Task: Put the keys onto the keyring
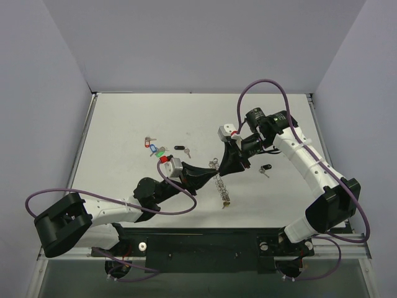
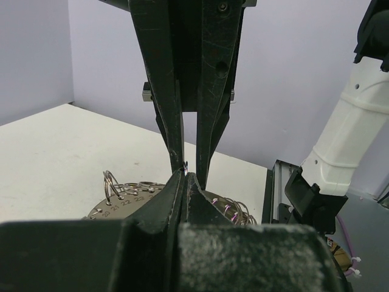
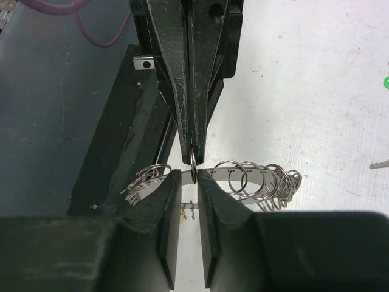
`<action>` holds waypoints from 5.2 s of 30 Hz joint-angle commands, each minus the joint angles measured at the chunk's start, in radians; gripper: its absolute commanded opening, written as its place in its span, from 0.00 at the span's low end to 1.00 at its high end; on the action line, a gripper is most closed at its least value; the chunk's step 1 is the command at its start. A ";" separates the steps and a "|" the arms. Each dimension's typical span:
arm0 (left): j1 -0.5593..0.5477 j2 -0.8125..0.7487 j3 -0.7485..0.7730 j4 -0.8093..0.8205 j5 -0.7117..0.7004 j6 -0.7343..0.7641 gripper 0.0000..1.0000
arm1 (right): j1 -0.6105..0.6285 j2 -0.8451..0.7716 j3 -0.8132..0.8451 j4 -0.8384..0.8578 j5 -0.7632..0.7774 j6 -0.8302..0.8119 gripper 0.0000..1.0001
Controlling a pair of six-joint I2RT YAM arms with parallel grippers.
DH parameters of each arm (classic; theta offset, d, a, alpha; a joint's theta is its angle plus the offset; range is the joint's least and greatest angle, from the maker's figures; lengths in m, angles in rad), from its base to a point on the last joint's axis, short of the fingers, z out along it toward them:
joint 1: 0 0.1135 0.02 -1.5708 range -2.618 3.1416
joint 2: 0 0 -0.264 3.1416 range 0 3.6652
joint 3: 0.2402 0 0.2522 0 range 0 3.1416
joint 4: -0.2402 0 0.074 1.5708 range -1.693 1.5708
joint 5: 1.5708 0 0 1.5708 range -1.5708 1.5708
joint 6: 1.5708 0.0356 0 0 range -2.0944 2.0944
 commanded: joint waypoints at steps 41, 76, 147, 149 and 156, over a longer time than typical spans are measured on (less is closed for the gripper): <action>-0.016 -0.126 0.336 -0.929 -0.292 -0.209 0.76 | -0.009 -0.187 -0.195 0.639 0.390 0.923 0.00; -0.013 0.074 0.506 -1.084 -0.409 -0.177 0.03 | 0.009 -0.148 -0.185 0.659 0.524 1.044 0.00; 0.031 -0.140 0.230 -0.819 -0.015 -0.019 0.00 | 0.212 0.024 -0.004 0.147 0.459 0.090 0.44; 0.031 -0.144 0.230 -0.819 -0.013 -0.021 0.00 | 0.214 0.019 -0.010 0.148 0.453 0.087 0.40; 0.031 -0.153 0.222 -0.813 -0.010 -0.025 0.00 | 0.212 0.025 -0.004 0.148 0.472 0.082 0.27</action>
